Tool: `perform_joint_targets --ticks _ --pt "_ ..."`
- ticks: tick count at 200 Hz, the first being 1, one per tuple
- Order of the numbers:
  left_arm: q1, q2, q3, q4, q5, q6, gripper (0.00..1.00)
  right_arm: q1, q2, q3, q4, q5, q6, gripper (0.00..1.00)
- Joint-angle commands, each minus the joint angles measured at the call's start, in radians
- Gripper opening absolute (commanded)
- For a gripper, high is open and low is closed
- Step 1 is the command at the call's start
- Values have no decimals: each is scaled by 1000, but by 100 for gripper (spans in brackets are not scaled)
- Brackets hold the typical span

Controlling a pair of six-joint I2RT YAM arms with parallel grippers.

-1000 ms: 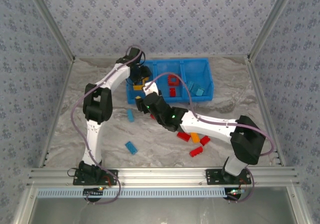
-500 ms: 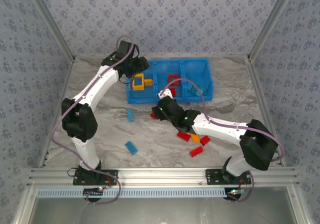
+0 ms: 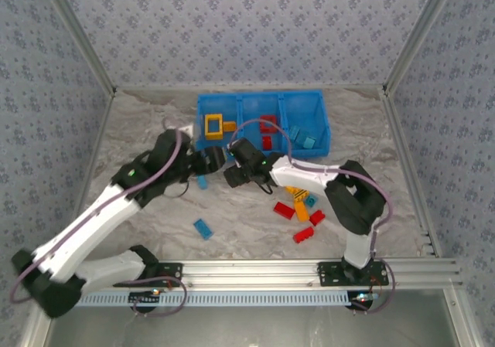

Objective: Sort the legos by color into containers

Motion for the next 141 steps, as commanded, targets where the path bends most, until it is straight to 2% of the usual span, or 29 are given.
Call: perform_joint_targets --ticks 1,24,46,92,141 --pt "-9 -148 -117 -51 -1 1 74 -24 62 77 -109 -94 -95 75" --pt "-9 -291 -185 -111 2 -3 75 -28 106 106 -119 -114 -115 74" --pt "-9 -347 -199 -163 -9 -6 75 -31 135 121 -124 -124 -111 69" --pt "-8 -323 -188 -156 -12 -2 75 -25 159 101 -97 -107 -87 57" --pt "-8 -313 -173 -131 19 24 76 -17 136 95 -77 -73 -70 36"
